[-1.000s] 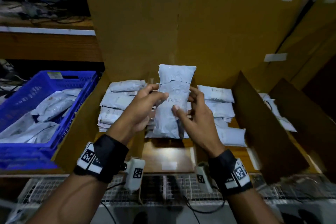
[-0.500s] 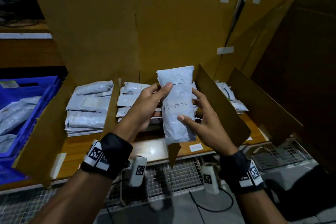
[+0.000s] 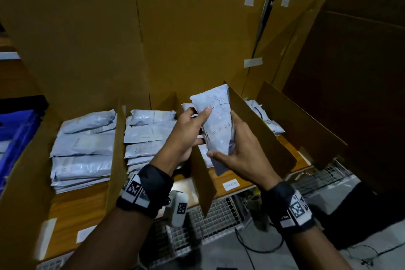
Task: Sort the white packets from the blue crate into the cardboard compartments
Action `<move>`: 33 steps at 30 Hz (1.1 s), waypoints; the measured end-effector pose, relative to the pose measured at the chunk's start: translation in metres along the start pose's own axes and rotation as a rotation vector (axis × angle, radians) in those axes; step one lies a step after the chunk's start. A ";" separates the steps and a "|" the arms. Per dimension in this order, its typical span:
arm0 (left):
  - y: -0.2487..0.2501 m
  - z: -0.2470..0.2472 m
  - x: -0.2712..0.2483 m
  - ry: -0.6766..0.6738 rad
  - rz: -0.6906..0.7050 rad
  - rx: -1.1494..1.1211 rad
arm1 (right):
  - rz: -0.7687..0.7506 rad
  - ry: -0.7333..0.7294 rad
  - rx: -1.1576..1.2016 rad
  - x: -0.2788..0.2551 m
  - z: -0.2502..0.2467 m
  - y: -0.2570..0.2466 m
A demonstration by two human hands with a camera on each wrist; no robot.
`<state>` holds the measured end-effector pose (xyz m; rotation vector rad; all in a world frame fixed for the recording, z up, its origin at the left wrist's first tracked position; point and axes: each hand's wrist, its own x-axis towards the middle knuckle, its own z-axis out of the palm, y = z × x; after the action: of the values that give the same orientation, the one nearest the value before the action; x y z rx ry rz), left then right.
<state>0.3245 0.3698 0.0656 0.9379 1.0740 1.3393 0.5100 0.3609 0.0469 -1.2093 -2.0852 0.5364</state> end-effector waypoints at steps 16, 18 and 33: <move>-0.104 -0.037 0.098 0.056 0.105 1.251 | 0.333 -0.112 -0.244 0.111 0.007 0.133; -0.106 -0.035 0.113 0.057 0.072 1.283 | 0.335 -0.158 -0.253 0.128 0.015 0.150; -0.136 -0.044 0.188 0.095 -0.079 1.502 | 0.091 -0.536 -0.434 0.248 0.108 0.249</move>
<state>0.3084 0.5488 -0.0880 1.8244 2.1928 0.2913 0.4948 0.6966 -0.1028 -1.5344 -2.7111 0.5025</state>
